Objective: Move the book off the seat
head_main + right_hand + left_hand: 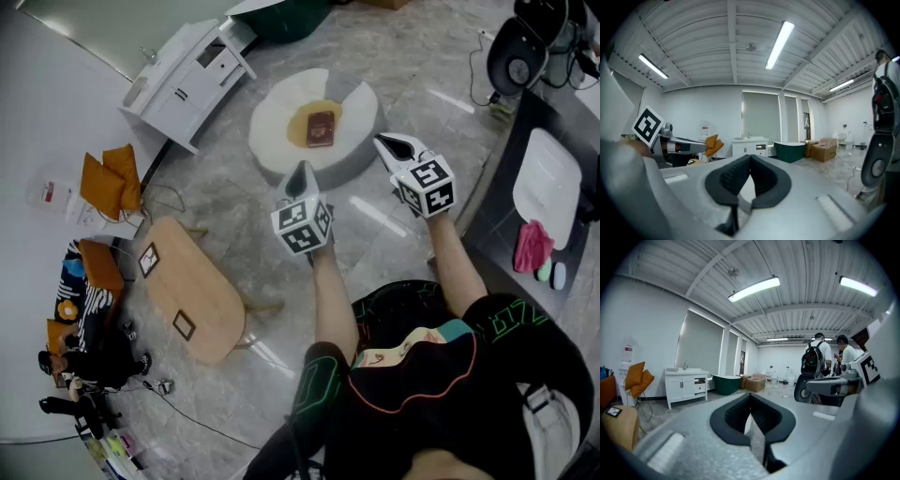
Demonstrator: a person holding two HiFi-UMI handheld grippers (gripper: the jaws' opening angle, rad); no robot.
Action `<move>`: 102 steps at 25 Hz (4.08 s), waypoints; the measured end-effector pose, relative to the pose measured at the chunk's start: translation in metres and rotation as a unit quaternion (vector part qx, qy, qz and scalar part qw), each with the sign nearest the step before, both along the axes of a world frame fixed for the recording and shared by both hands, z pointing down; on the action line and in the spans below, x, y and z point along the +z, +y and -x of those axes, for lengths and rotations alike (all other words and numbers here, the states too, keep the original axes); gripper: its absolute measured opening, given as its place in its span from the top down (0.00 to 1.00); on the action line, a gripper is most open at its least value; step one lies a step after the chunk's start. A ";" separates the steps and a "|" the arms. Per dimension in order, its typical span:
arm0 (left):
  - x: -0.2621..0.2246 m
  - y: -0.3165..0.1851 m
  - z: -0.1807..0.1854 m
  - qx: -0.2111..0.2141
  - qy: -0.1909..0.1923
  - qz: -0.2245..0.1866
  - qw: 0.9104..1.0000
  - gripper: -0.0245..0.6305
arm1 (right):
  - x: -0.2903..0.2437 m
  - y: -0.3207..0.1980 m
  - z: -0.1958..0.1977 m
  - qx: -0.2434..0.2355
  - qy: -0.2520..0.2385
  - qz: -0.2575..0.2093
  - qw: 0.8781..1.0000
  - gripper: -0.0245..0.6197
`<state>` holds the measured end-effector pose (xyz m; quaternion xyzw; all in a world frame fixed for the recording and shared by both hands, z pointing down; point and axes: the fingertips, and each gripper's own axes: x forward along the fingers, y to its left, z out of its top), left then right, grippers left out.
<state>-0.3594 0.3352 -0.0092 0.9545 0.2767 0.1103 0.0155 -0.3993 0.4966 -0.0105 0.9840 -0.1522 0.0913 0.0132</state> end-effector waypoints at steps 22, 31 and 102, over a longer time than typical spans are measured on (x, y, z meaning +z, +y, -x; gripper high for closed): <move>0.076 -0.070 -0.061 -0.050 -0.066 0.019 0.996 0.95 | 0.063 -0.056 -0.104 -0.007 -0.010 0.062 0.998 0.96; 0.105 -0.081 -0.183 -0.025 -0.109 0.045 0.993 0.95 | 0.088 -0.072 -0.222 0.011 -0.052 0.066 0.996 0.96; 0.673 0.077 -0.576 0.156 -0.473 -0.106 0.861 0.94 | 0.660 0.040 -0.545 0.100 -0.480 -0.141 0.860 0.76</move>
